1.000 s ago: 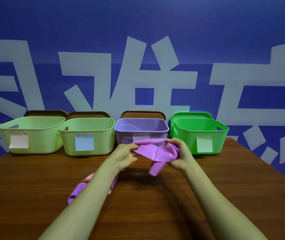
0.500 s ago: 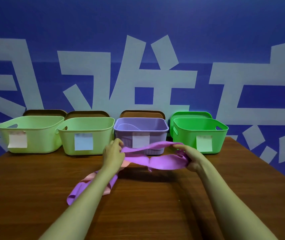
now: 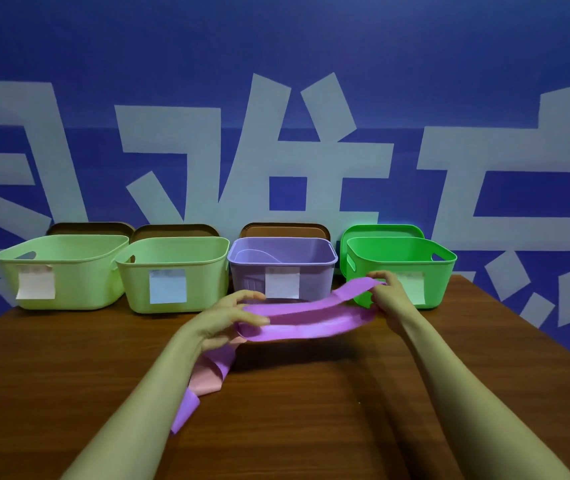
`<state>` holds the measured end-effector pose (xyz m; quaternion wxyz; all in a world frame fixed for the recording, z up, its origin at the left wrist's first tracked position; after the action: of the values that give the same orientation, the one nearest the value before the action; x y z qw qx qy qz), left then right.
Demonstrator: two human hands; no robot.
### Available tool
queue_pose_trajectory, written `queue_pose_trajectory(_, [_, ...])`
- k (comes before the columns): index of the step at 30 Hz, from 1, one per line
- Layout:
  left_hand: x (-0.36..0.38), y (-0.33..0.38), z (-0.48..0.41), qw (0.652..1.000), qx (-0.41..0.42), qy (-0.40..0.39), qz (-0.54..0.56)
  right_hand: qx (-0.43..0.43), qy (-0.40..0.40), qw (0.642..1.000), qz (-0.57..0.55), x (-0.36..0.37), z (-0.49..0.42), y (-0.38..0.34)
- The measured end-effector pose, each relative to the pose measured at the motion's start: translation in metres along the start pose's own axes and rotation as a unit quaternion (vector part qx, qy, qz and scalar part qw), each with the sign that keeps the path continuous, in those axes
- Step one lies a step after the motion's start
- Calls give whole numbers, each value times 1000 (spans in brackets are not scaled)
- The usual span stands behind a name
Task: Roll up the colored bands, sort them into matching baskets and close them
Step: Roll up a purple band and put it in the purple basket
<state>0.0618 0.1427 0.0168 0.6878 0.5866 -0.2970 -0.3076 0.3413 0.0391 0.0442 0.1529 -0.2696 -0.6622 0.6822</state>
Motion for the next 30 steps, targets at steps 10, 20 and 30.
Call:
queue_pose_trajectory(10, [26,-10,-12,963,-34,5,-268,21,-139,990,-7,58,17,-14])
queue_pose_trajectory(20, [77,79,-5,971,223,-8,-91,-49,-207,975,-68,76,37,-75])
queue_pose_trajectory(30, [76,156,6,958,276,19,-80,-141,-266,951,66,67,45,-83])
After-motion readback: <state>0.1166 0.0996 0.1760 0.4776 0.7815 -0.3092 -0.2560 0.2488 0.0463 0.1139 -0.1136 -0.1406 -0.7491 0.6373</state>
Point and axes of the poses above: each hand's wrist, its own z-axis away from the middle knuckle, its own x-axis out of the palm, y = z × x, the point moved 9 cm from there along -z, towards the middle knuckle, and after that the axes turned 10 degrees about -y, right-handed, at the moved point
